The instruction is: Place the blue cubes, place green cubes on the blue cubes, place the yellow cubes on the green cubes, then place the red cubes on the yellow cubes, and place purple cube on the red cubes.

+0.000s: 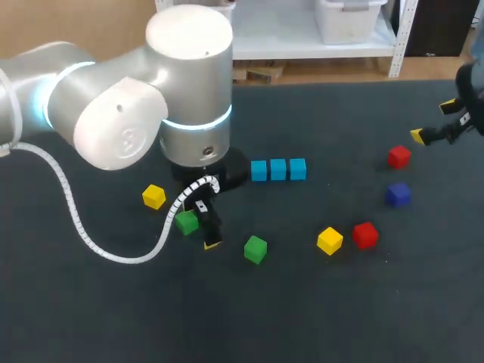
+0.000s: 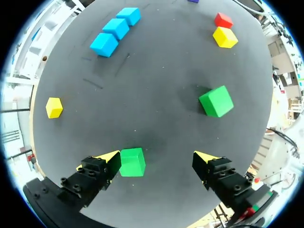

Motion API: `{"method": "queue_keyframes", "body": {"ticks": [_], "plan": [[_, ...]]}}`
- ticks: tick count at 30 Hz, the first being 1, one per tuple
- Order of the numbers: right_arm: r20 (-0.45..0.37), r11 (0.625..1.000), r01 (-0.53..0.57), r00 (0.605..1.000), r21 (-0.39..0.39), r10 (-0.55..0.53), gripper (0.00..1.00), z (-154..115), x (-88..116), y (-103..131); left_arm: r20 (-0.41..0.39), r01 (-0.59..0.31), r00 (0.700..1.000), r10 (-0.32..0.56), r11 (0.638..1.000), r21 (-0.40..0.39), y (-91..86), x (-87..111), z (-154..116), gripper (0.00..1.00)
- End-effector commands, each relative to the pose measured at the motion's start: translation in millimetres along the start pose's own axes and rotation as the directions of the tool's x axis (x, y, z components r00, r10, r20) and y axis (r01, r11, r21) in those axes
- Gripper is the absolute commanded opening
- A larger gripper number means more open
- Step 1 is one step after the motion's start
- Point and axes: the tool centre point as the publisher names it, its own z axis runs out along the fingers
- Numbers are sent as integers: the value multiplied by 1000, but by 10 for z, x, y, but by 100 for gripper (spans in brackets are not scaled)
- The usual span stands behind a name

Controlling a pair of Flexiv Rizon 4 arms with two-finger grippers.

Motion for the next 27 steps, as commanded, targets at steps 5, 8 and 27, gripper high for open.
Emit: {"method": "queue_keyframes", "body": {"ticks": [5,8,27], "plan": [[-1,1000,0,1000,4,0,100,6,-2,4,1,38,999,-38,999,7,93,46,72,100],[-1,1000,0,1000,4,0,100,6,-2,4,6,35,999,-35,999,5,103,48,74,100],[-1,1000,0,1000,4,0,100,6,-2,4,56,-16,998,17,999,-28,38,-84,-186,100]]}}
